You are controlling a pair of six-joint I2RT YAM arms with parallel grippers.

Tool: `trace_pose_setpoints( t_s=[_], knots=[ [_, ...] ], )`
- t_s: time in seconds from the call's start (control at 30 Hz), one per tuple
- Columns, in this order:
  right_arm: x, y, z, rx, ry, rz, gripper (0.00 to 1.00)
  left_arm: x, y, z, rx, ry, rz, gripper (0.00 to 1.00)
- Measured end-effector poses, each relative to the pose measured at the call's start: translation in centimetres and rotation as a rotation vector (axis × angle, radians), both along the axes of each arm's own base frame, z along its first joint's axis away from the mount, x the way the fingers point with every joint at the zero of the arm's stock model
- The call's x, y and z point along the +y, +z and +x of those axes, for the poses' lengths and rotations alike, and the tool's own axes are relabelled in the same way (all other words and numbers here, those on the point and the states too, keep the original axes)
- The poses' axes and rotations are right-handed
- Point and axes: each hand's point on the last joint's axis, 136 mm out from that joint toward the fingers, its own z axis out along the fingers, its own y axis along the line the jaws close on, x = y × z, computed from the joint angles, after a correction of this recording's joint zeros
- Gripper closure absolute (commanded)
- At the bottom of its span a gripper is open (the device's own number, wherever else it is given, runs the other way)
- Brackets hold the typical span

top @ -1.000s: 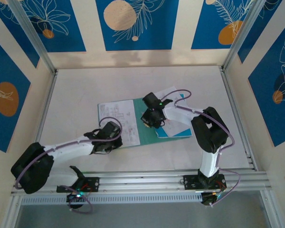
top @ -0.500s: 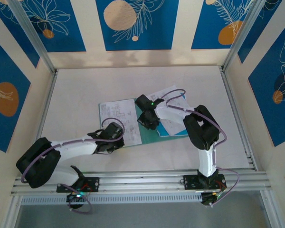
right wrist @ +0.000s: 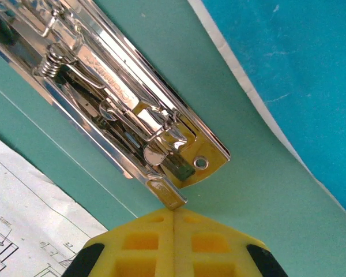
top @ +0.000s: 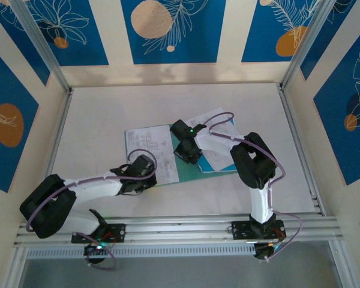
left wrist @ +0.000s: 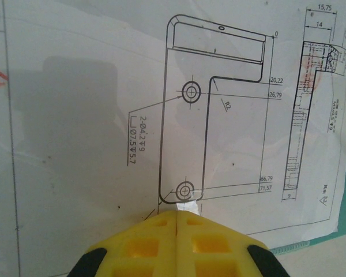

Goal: Put the files into the folder

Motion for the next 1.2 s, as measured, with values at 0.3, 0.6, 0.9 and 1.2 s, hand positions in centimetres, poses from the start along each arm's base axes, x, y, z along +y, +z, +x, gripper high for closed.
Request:
trace_pose_setpoints(
  t_s=[0.3,0.6,0.9,1.2],
  knots=[
    [0.2,0.2,0.2,-0.013,0.011,0.009,1.00,0.0,0.0,0.0,-0.006,0.003,-0.005,1.00],
    [0.6,0.7,0.9,-0.040,0.018,0.033,1.00,0.0,0.0,0.0,-0.006,0.003,-0.006,1.00],
    [0.0,0.5,2.0,-0.054,-0.007,0.052,1.00,0.0,0.0,0.0,-0.007,0.003,-0.006,1.00],
    [-0.3,0.2,1.8,-0.055,-0.015,0.086,1.00,0.0,0.0,0.0,-0.007,0.003,-0.006,1.00]
  ],
)
